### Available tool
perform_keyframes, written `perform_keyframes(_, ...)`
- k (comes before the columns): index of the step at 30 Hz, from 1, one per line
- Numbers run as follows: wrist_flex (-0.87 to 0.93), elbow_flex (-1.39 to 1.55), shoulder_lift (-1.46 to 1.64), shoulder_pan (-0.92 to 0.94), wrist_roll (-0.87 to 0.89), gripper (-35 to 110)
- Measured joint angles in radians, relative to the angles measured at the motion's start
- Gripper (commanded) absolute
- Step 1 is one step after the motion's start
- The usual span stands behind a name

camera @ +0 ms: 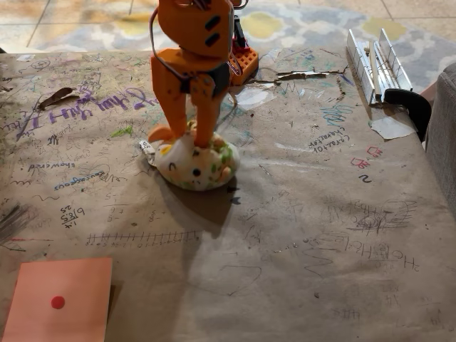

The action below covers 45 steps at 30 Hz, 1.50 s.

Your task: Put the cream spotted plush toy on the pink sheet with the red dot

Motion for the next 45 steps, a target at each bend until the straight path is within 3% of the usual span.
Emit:
perform_keyframes(3,-0.193,0.143,0.256,0.037,0.041,0)
perform_keyframes(8,-0.676,0.420,0.583,0.140,0.129,0)
perform_keyframes(10,-0.736,0.417,0.663,0.170,0.143,0)
perform_keyframes(17,-0.664,0.273,0.841,0.244,0.201,0)
perform_keyframes(27,-0.678,-0.196,1.049,0.287,0.319,0)
perform_keyframes(34,-0.787,-0.574,1.094,0.282,0.210,0)
perform_keyframes(45,-0.712,-1.008,1.161,0.288,0.018,0)
